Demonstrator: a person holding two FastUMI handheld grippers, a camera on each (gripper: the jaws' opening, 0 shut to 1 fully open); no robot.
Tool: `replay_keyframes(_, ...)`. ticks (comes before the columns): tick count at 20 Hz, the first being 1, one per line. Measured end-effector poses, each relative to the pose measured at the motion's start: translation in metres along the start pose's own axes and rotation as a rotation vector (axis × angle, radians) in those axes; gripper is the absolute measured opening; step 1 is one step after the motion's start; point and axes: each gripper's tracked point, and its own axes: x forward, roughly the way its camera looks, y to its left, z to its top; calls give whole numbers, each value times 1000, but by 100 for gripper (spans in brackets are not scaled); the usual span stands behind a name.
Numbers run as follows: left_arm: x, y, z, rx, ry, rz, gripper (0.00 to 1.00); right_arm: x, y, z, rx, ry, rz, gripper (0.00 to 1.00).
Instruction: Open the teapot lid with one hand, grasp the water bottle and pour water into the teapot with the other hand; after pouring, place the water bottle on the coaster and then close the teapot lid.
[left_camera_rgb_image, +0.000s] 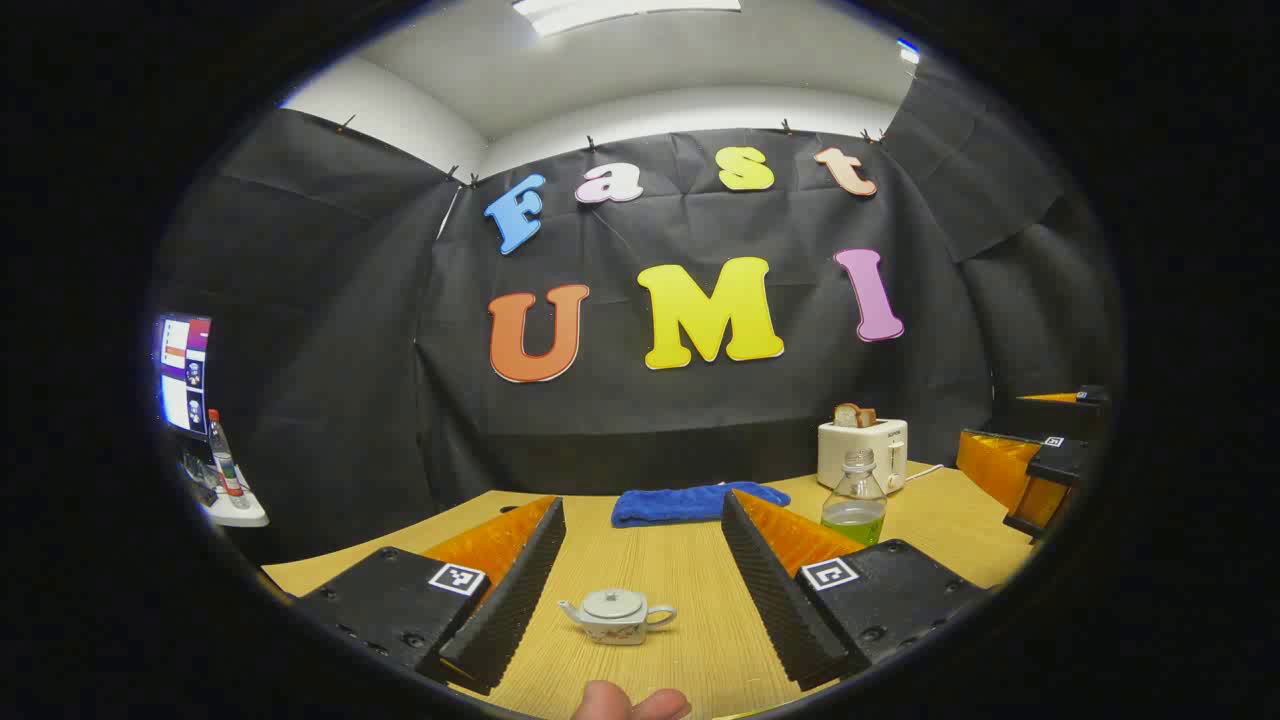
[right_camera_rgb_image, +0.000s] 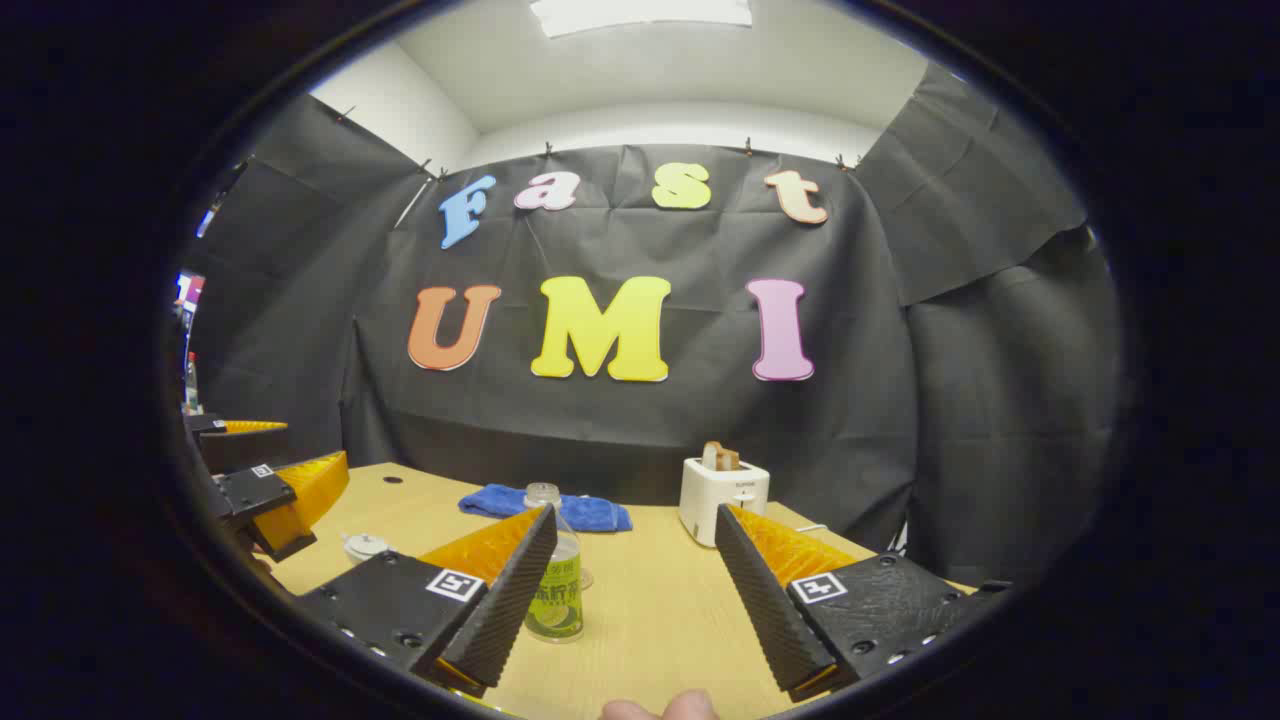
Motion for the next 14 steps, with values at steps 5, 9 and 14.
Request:
replay_keyframes(5,2,2,-5,-6,9,5,98,3,-3,-4,26,18,-6,95)
replay_keyframes(9,2,2,-5,-3,13,-1,98,5,-3,-8,20,27,-18,95)
replay_keyframes(14,3,2,-7,-7,22,4,98,3,-3,-5,18,15,-24,95)
